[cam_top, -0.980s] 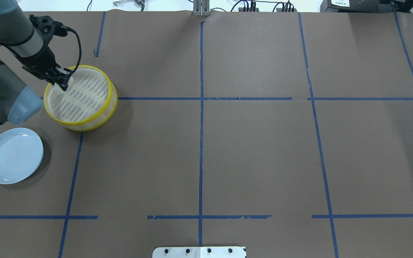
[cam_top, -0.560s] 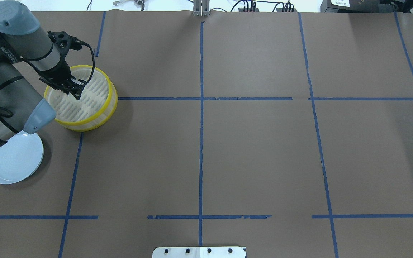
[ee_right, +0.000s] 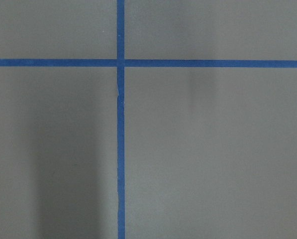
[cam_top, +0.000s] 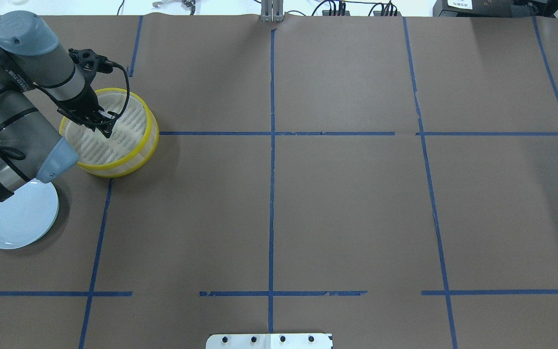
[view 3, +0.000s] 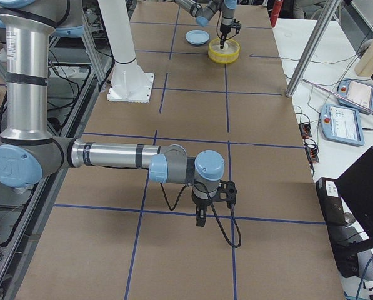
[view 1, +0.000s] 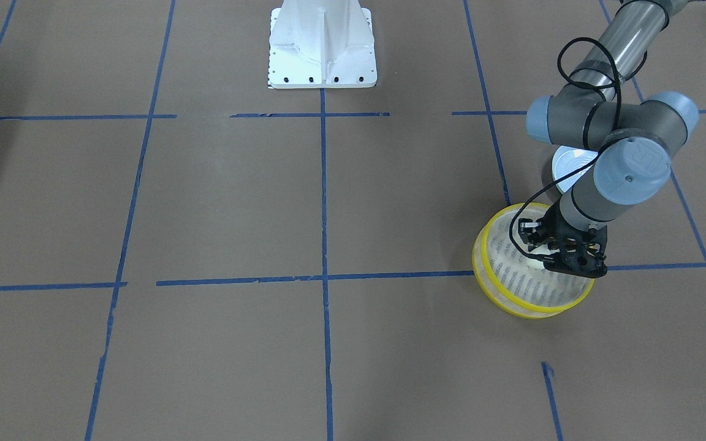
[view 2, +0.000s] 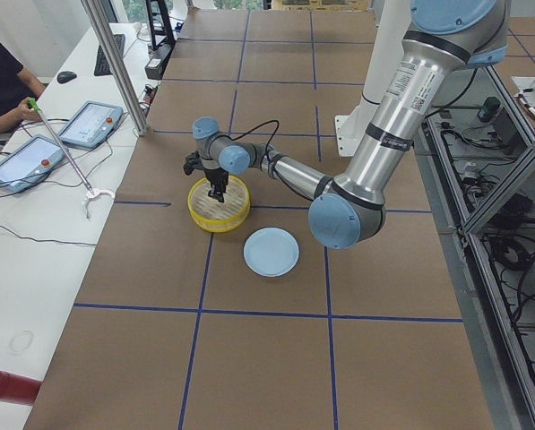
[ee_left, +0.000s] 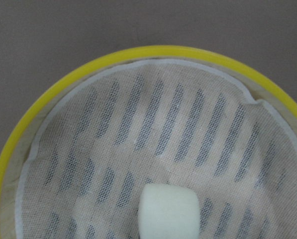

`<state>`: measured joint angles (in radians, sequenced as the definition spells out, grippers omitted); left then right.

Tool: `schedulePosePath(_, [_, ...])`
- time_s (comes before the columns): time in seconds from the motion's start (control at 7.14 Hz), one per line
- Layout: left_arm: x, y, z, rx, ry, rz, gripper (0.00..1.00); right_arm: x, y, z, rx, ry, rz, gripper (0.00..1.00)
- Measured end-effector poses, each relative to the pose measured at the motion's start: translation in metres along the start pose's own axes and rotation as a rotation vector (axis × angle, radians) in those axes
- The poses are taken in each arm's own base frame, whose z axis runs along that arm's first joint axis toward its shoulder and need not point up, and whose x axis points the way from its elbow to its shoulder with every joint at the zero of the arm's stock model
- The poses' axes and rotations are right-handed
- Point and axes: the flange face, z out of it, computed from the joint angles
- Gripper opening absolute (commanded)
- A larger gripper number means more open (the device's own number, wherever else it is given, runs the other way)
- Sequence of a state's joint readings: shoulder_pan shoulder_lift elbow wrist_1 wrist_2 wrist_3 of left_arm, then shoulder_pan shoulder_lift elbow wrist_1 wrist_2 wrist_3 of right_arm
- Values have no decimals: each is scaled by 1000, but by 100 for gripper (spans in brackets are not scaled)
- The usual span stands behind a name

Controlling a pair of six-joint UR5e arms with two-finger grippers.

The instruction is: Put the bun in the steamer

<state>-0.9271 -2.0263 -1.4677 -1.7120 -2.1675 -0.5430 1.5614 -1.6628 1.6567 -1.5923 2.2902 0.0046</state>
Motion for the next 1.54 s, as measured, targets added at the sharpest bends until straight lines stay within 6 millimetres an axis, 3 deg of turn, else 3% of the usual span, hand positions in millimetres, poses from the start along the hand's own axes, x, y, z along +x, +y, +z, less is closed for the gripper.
schedulePosePath(0.56, [2, 1, -4, 13, 6, 12, 100, 0, 0, 0, 0, 0, 0, 100])
schedulePosePath(0.84, [1, 12, -47, 81, 33, 36, 100, 0, 0, 0, 0, 0, 0, 100])
schedulePosePath(0.98, [-9, 23, -68, 108, 39, 31, 100, 0, 0, 0, 0, 0, 0, 100])
schedulePosePath(1.12, [-31, 27, -91, 133, 28, 27, 100, 0, 0, 0, -1, 0, -1, 100])
schedulePosePath(1.26, [-69, 30, -114, 148, 12, 45, 100, 0, 0, 0, -1, 0, -1, 100])
schedulePosePath(1.4, [-116, 35, -136, 148, -1, 65, 100, 0, 0, 0, 0, 0, -1, 100])
schedulePosePath(1.54, [-179, 48, -163, 148, -17, 68, 100, 0, 0, 0, 0, 0, 0, 100])
